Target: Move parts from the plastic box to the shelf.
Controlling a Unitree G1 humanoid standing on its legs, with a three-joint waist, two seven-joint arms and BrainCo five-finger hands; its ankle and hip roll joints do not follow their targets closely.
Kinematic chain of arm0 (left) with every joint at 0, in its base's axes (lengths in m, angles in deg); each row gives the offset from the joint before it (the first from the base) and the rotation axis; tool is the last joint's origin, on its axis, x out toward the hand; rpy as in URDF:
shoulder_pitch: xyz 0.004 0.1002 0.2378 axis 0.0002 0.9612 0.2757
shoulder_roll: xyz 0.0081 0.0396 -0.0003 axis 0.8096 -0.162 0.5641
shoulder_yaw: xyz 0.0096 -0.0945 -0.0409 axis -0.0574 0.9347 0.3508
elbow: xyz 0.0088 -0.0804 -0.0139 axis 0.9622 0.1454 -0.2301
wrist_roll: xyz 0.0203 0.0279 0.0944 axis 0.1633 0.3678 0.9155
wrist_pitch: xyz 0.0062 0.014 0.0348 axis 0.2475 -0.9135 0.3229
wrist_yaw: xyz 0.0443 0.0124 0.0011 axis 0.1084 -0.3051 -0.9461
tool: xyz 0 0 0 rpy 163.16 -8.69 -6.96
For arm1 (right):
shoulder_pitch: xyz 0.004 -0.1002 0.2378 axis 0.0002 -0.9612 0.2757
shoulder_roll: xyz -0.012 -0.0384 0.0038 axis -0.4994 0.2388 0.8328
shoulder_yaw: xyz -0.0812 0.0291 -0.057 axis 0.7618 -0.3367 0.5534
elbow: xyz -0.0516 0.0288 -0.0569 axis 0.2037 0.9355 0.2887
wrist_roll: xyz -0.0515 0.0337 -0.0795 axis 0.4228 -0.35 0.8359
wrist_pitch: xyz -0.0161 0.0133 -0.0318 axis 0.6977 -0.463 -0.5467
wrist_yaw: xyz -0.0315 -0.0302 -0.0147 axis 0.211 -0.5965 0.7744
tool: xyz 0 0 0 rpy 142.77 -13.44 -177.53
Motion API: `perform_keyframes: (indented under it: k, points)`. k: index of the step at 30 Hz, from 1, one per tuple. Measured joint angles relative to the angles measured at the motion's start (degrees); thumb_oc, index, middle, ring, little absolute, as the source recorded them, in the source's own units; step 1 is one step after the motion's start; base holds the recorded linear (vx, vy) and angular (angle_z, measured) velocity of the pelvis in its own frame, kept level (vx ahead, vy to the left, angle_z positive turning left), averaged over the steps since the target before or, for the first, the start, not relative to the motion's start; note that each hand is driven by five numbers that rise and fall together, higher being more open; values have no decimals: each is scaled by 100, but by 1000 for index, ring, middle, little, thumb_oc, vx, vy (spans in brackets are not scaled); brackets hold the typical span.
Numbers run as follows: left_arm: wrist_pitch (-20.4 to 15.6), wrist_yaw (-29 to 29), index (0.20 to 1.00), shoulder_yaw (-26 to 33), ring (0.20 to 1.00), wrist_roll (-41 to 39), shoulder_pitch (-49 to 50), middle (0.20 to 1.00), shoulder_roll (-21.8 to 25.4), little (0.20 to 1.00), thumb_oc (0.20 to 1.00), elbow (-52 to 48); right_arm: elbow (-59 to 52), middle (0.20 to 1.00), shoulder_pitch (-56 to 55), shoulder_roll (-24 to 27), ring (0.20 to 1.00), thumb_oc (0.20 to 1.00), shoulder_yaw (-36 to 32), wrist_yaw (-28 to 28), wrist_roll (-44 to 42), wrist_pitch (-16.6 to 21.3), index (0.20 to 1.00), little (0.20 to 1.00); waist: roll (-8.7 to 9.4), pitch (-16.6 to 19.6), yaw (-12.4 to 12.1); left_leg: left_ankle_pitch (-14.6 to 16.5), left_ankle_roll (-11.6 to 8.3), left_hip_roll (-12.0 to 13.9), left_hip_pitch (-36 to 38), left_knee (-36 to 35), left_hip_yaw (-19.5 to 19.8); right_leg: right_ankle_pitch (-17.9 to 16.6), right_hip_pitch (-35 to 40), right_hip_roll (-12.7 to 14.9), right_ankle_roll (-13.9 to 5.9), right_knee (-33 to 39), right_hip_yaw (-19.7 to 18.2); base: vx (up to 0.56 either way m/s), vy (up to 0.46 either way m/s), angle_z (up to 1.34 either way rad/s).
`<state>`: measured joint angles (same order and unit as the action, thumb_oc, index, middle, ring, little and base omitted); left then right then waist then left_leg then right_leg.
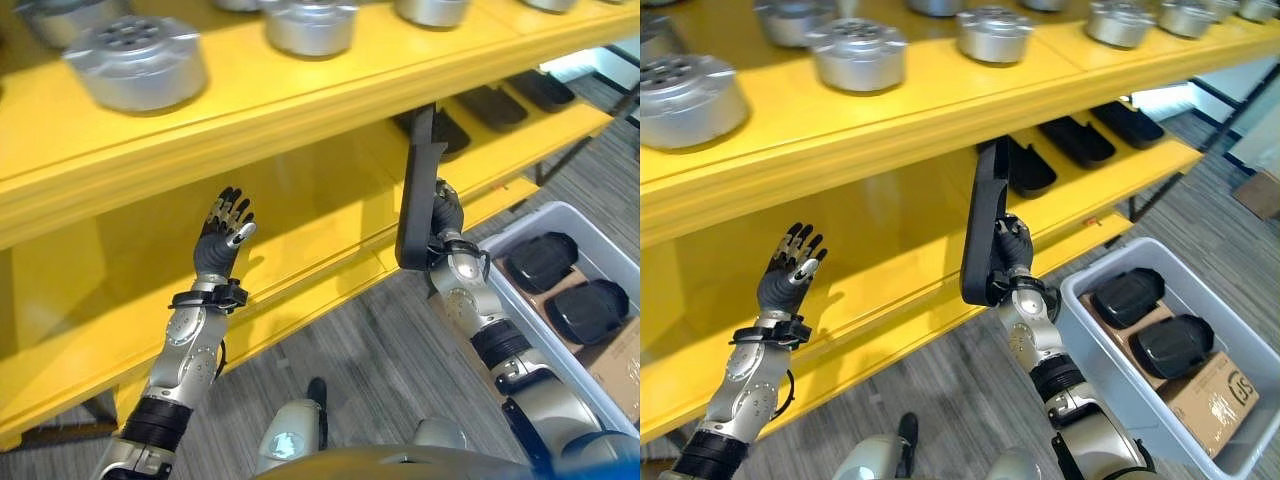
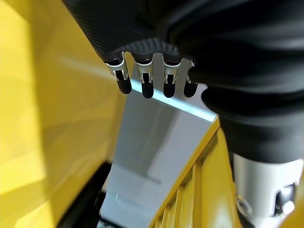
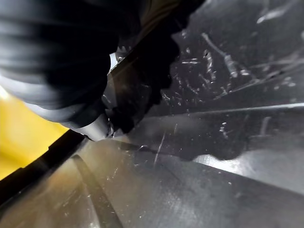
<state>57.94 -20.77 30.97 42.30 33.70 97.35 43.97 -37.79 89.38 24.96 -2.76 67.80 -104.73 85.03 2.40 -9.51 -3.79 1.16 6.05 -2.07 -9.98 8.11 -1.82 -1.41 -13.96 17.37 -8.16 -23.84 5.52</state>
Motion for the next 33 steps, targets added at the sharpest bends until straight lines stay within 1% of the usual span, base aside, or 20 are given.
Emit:
perform_keyframes:
  k: [1,2,3,4,6,7,8,9,10,11,14,16,17,20,22,24,26,29,31,33]
  points:
    - [-6,-3,1000,-33,1000,48,-5,1000,-7,1000,1000,5,1,200,1,15,200,200,0,-3,-5,0,200,200,-89,-60,17,-61,-72,-43,103,-108,87,-12,-46,-60,-13,374,-35,92,-107,33]
    - [-29,-3,1000,-73,1000,52,-66,1000,-80,1000,1000,12,-7,200,14,88,200,200,-4,-2,-12,5,200,200,-185,-117,41,-63,-77,-65,117,-116,160,-60,-100,-207,-73,1015,-218,87,-135,58]
    - [-63,-4,1000,-119,1000,54,-162,1000,-176,1000,1000,65,-11,200,12,172,200,200,-8,3,-21,12,200,200,-299,-187,146,-92,-100,-83,104,-127,370,-123,-75,-396,-161,1707,-666,87,-172,87]
    - [-62,-13,1000,-165,1000,61,-197,1000,-176,1000,1000,65,-18,200,-16,202,200,200,-9,12,-53,10,200,200,-274,-205,248,-167,-114,-178,107,-182,494,-209,-171,-362,-184,1865,-773,129,-212,112]
    - [-75,-8,1000,-193,1000,63,-228,1000,-308,1000,1000,80,-140,200,-123,209,200,200,-47,10,-214,19,200,200,-81,-210,307,-134,-150,-464,123,-152,745,-430,-242,-296,-261,2196,-1018,97,-181,101]
    - [-71,-20,1000,-231,1000,64,-227,1000,-375,1000,1000,79,-213,200,-226,188,200,200,-138,-26,-260,21,200,200,-28,-217,292,-119,-131,-545,139,-165,838,-531,-181,-299,-164,2280,-951,67,-152,93]
    - [-68,-43,1000,-285,1000,64,-181,1000,-382,1000,1000,63,-258,200,-410,161,200,200,-250,-64,-286,56,200,200,49,-193,255,-129,-140,-589,236,-208,921,-618,-52,-294,-83,2207,-832,84,-177,82]
    - [-72,-39,1000,-287,1000,60,-130,1000,-377,1000,1000,52,-252,200,-493,162,200,200,-261,-67,-299,54,200,200,78,-199,239,-128,-133,-629,298,-210,991,-637,68,-303,-70,2148,-765,70,-163,73]
    - [-74,-38,1000,-283,1000,50,-77,1000,-320,1000,1000,50,-223,200,-537,162,200,200,-263,-67,-385,52,200,200,149,-194,173,-109,-132,-652,376,-226,1084,-724,292,-313,32,2052,-758,124,-311,39]
    - [-73,-39,1000,-287,1000,45,-75,1000,-301,1000,1000,50,-223,200,-556,160,200,200,-267,-73,-424,53,200,200,187,-184,101,-85,-175,-637,426,-239,1109,-724,477,-320,-34,2082,-741,99,-315,20]
    - [-56,-49,1000,-356,1000,41,-96,1000,-327,1000,1000,43,-74,200,-658,153,200,200,-466,-86,-461,61,200,200,207,-170,129,3,-378,-387,529,-266,1231,-707,903,-535,-42,2609,-406,69,-255,12]
    - [-37,-52,1000,-373,1000,33,-96,1000,-323,1000,1000,39,-5,200,-688,158,200,200,-642,8,-503,67,200,200,246,-148,136,34,-566,-146,609,-400,1270,-594,990,-760,124,2719,-308,47,-171,-2]
    - [-9,-56,1000,-386,1000,34,-110,1000,-326,1000,1000,38,3,200,-683,199,200,200,-686,37,-504,92,200,200,243,-145,195,36,-655,-23,615,-440,1310,-537,990,-879,215,2721,-298,37,-177,-3]
    - [40,-78,1000,-386,1000,28,-113,1000,-326,1000,1000,23,108,200,-595,367,200,200,-652,78,-460,99,200,200,235,-140,292,-45,-836,329,764,-692,1322,-493,1000,-1198,351,2722,-230,9,-152,-8]
    - [47,-132,1000,-397,1000,25,-108,1000,-325,1000,1000,-31,275,200,-379,548,200,200,-613,119,-438,99,200,200,229,-137,301,-100,-947,507,787,-807,1319,-474,960,-1368,503,2721,-223,-10,-121,-9]
    - [50,-133,1000,-405,1000,-34,-54,1000,-326,1000,1000,-126,377,200,-43,784,200,200,-396,141,-296,97,200,200,213,-130,297,-125,-991,663,740,-838,1301,-458,856,-1524,621,2674,-225,-36,-113,-9]
    - [53,-154,1000,-416,1000,-66,-39,1000,-322,1000,1000,-128,403,200,219,949,200,200,-209,138,-136,85,200,200,164,-130,285,-152,-1036,755,681,-840,1314,-442,764,-1608,663,2593,-216,-41,-87,-3]
    - [61,-171,1000,-409,1000,-79,142,1000,-319,1000,1000,-137,641,200,864,1185,200,200,143,72,72,40,200,200,6,-115,253,-163,-1052,859,585,-839,1335,-371,565,-1708,774,2367,-190,-42,-96,1]
    - [62,-174,1000,-408,1000,-84,253,1000,-325,1000,1000,-151,910,200,1350,1361,200,200,432,44,185,-17,200,200,-91,-115,183,-195,-1100,904,500,-839,1341,-346,447,-1743,812,2271,-157,-39,-80,3]
    - [73,-178,1000,-410,1000,-160,444,1000,-325,1000,1000,-255,1357,200,1838,1484,200,200,774,-4,241,-120,200,200,-208,-131,-14,-205,-1109,960,459,-817,1372,-343,434,-1797,863,2249,-102,-123,-74,15]
